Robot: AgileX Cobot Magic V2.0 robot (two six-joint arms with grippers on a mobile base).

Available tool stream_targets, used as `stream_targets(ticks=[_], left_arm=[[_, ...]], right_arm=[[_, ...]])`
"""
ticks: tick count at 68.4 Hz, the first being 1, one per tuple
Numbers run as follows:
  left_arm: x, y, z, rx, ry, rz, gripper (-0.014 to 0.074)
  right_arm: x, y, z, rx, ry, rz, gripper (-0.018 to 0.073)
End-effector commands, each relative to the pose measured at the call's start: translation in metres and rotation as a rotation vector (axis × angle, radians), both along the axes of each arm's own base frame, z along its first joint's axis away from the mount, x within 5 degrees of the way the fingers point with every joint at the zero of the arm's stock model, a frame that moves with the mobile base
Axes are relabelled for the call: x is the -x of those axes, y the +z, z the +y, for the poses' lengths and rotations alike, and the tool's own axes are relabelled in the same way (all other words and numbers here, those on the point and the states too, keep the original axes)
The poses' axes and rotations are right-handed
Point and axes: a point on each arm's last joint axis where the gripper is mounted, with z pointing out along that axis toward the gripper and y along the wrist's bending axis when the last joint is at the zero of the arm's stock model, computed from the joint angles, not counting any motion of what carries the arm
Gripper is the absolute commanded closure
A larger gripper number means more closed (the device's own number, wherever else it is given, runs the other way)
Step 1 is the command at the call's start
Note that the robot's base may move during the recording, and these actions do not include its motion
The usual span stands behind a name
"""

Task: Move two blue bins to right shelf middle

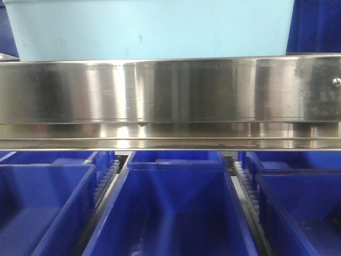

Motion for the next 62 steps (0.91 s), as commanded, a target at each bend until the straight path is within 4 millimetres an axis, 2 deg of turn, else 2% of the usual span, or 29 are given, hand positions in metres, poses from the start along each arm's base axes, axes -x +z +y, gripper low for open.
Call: stream_targets(ticks=[1, 19, 39, 51, 62], left_arm=[[0.010, 0.012, 0.000, 0.110, -0.027, 0.003, 0.0707], [0.011, -0.013, -0.001, 0.010, -0.034, 0.230, 0.0707], [0.001, -0.043, -0.005, -0.100, -0.024, 0.431, 0.0707], [-0.004, -0.052, -0.004, -0.156, 0.001, 0.469, 0.0707], [-0.007, -0.060, -0.004, -0.182, 0.004, 0.519, 0.0707]], right_arm=[[0.001, 0.004, -0.003, 0.039, 0.007, -0.042, 0.0713], [0.000, 0.003, -0.002, 0.040, 0.007, -0.039, 0.0713], [-0.016, -0.014, 0.004, 0.065, 0.009, 0.020, 0.0713], [-0.028, -0.028, 0.009, 0.086, 0.011, 0.070, 0.0713], [-0.030, -0.033, 0.010, 0.098, 0.011, 0.099, 0.0713]])
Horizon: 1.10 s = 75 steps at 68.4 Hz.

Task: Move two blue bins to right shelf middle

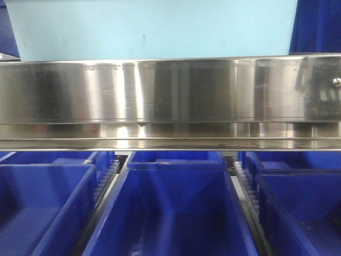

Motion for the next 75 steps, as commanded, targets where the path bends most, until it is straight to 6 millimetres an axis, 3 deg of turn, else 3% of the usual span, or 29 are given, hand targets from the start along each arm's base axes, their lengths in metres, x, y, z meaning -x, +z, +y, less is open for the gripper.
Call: stream_targets(ticks=[1, 16, 23, 29, 39, 45, 51, 62, 75], left_arm=[[0.004, -0.001, -0.001, 0.006, -0.010, 0.055, 0.0707], [-0.002, -0.017, -0.003, -0.051, -0.025, 0.148, 0.0704], [-0.002, -0.019, -0.004, -0.056, -0.026, 0.157, 0.0633], [-0.002, -0.018, -0.003, -0.056, -0.026, 0.152, 0.0501], [-0.003, -0.017, -0.003, -0.054, -0.025, 0.141, 0.0187], [-0.003, -0.017, -0.003, -0.057, -0.027, 0.137, 0.0050], [-0.002, -0.015, -0.003, -0.071, -0.045, 0.125, -0.0016], [0.004, -0.007, 0.003, -0.087, -0.032, 0.091, -0.0013], [0.006, -0.009, 0.004, -0.096, -0.028, 0.108, -0.0013]], right_arm=[[-0.001, 0.000, -0.002, 0.029, 0.004, -0.011, 0.0713], [0.000, -0.003, -0.005, 0.073, -0.008, 0.015, 0.0713], [0.000, -0.006, -0.005, 0.087, -0.009, 0.036, 0.0663], [0.000, -0.006, -0.006, 0.090, -0.009, 0.044, 0.0520], [0.000, -0.006, -0.006, 0.091, -0.009, 0.046, 0.0127], [0.002, -0.004, -0.006, 0.089, -0.010, 0.041, -0.0020], [0.006, 0.000, -0.008, 0.087, -0.011, 0.032, 0.0000], [0.016, 0.006, -0.013, 0.093, -0.012, 0.049, 0.0013], [0.017, -0.002, -0.011, 0.092, 0.000, 0.107, 0.0013]])
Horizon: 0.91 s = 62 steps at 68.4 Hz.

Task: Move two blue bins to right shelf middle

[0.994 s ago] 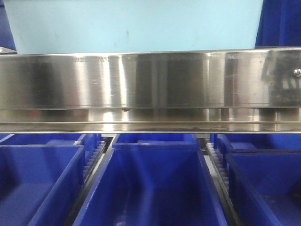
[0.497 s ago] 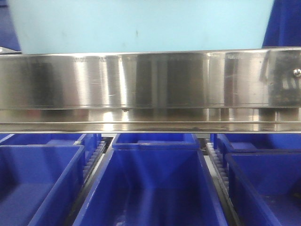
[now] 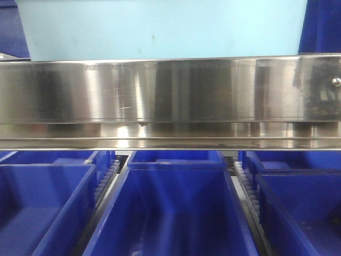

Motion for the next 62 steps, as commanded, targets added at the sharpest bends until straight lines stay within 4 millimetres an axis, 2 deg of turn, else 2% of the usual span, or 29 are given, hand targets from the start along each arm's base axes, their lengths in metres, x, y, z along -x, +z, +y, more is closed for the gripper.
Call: stream_targets(ticks=[1, 24, 51, 56, 62], left_arm=[[0.003, 0.003, 0.002, -0.002, 0.004, -0.009, -0.0013], [0.001, -0.033, -0.001, -0.021, -0.003, 0.104, -0.0013], [-0.001, -0.065, -0.004, -0.031, -0.005, 0.168, -0.0010], [-0.001, -0.068, -0.004, -0.031, -0.005, 0.172, 0.0011], [-0.001, -0.069, -0.005, -0.016, -0.008, 0.179, 0.0083]], right_arm=[[0.001, -0.002, 0.000, -0.003, 0.010, 0.008, 0.0013], [-0.002, -0.047, 0.002, 0.045, -0.002, 0.158, 0.0013], [-0.006, -0.081, 0.010, -0.042, -0.024, 0.213, 0.0013], [-0.006, -0.088, 0.010, -0.037, -0.026, 0.224, 0.0017], [-0.005, -0.094, 0.010, -0.033, -0.027, 0.236, 0.0080]])
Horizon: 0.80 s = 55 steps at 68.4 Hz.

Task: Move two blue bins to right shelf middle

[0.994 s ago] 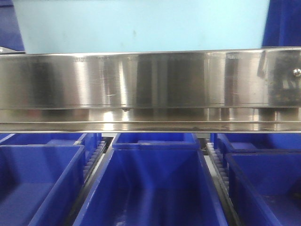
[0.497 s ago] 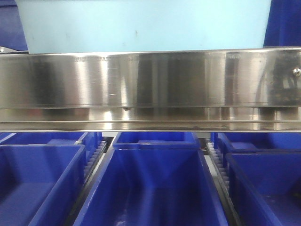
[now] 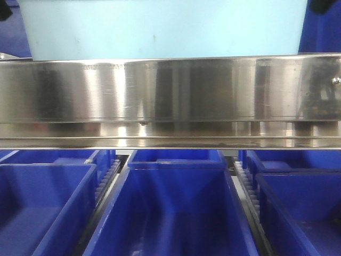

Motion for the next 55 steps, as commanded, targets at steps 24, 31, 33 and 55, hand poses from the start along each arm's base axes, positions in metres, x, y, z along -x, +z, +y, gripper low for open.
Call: stream_targets(ticks=[24, 31, 33, 55], left_arm=[[0.003, 0.002, -0.004, 0.071, -0.001, 0.003, 0.0707], [0.003, 0.002, -0.005, 0.078, -0.001, 0.006, 0.0707], [0.003, 0.002, -0.005, 0.078, -0.001, 0.006, 0.0707], [0.009, 0.010, -0.007, 0.137, -0.005, 0.000, 0.0707]], right_arm=[[0.000, -0.005, 0.000, -0.011, -0.002, -0.001, 0.0725], [0.001, -0.005, 0.000, -0.014, -0.002, -0.003, 0.0715], [0.001, -0.004, 0.000, -0.015, -0.002, -0.005, 0.0715], [0.009, 0.021, -0.003, -0.079, -0.008, -0.137, 0.0715]])
